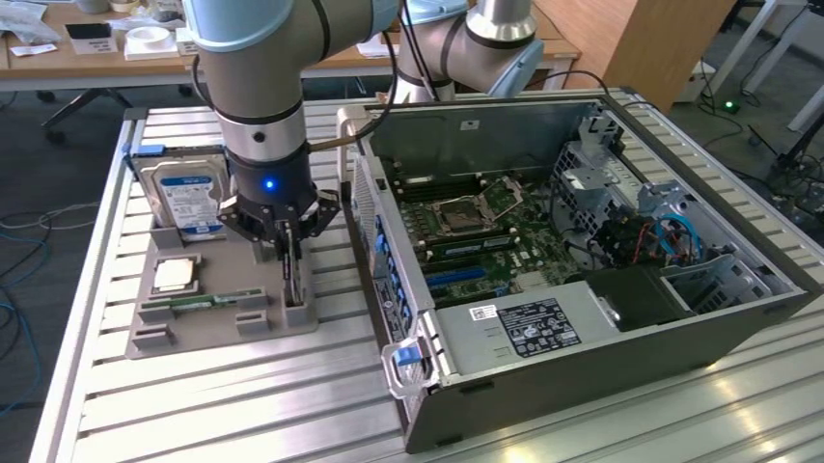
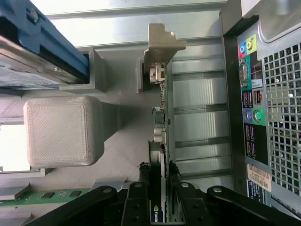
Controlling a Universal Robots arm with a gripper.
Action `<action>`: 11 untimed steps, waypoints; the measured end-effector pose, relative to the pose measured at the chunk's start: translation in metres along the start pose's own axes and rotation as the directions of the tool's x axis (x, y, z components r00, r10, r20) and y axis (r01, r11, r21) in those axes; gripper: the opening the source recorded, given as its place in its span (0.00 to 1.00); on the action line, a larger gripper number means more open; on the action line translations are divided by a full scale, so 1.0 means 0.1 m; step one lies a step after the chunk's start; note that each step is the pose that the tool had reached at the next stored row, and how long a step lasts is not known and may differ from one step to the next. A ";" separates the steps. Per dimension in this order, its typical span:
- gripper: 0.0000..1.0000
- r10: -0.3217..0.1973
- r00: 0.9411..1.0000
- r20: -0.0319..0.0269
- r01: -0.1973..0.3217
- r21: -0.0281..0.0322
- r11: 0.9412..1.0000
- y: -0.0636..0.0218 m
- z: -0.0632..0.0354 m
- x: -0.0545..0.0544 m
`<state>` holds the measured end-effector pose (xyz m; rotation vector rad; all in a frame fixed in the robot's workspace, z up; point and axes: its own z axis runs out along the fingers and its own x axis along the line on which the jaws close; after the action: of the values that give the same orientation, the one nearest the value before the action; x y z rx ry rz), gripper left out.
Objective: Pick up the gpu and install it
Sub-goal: 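Pick up the gpu and move the gpu toward the slot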
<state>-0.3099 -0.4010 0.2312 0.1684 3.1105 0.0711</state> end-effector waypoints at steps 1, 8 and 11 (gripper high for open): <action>0.26 0.000 1.000 0.000 0.000 0.000 1.000 0.000 0.000 0.00; 0.26 -0.025 1.000 -0.001 0.025 -0.001 1.000 0.000 0.000 0.00; 0.26 -0.041 0.999 -0.002 0.041 -0.001 0.999 0.000 0.000 0.00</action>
<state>-0.3097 -0.4009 0.2312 0.1040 3.1142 0.0722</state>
